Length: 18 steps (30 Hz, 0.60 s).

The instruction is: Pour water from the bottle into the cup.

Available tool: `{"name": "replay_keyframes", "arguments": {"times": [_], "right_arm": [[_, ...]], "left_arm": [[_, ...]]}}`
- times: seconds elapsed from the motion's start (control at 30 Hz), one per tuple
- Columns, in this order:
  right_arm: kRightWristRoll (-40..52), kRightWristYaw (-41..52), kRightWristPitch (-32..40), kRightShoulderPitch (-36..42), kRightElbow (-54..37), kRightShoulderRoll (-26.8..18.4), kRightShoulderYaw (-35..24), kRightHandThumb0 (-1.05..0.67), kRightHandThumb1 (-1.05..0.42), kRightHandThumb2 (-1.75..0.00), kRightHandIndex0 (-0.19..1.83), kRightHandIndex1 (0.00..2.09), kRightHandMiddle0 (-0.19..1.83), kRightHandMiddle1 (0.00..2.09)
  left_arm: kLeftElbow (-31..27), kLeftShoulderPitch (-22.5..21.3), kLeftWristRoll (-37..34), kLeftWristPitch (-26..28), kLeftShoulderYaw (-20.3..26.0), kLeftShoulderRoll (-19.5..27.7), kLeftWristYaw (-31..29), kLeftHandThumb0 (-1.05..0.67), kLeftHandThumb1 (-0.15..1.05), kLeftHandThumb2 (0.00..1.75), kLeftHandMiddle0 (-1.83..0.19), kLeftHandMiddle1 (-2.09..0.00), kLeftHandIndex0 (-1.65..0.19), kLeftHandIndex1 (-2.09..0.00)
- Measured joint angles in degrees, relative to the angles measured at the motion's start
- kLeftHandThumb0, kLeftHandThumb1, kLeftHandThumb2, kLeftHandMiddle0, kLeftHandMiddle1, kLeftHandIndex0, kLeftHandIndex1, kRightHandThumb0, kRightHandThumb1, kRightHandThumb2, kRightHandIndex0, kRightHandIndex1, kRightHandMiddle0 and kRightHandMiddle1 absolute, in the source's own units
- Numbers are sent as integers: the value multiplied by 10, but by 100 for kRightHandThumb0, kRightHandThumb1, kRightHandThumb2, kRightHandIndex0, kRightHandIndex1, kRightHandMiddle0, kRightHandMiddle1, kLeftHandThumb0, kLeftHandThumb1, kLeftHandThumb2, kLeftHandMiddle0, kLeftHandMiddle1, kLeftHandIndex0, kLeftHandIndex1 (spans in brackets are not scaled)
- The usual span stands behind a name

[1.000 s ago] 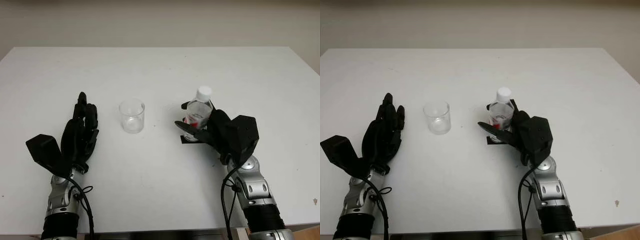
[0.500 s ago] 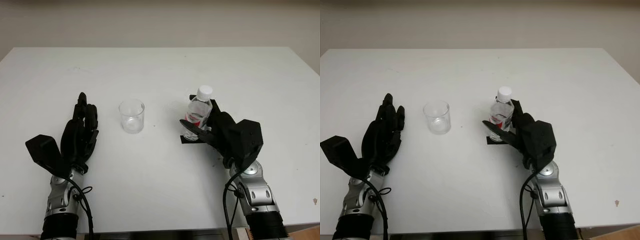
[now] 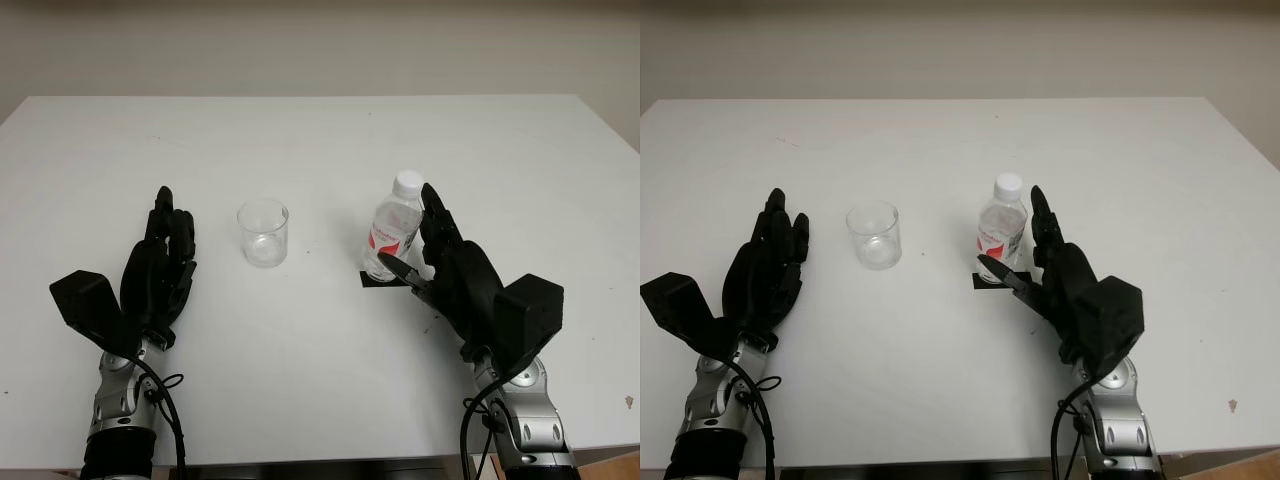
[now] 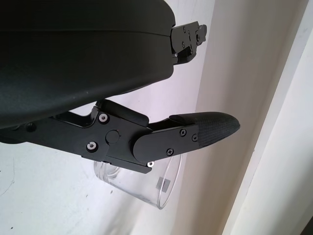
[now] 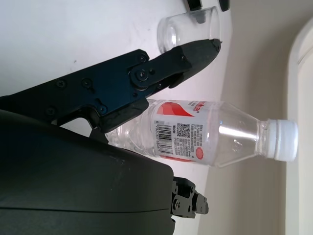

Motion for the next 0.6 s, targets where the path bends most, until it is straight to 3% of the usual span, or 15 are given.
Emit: {"name": "replay_keyframes", "arguments": {"times": [0.33,0.6], "right_arm": [[15,-27,-20,37,-14,38,0,-92,-92,-6,-19,0,-19,0],[-19,-52,-23,41,-14,39,1,-100,-99,-7,-19,0,-19,0]], "left_arm": [[1,0,0,0,0,0,-1,-70,105,58,15,-5,18,-5],[4,0,0,-1,0,1,1,-70,105,57,14,-6,17,-6]]}}
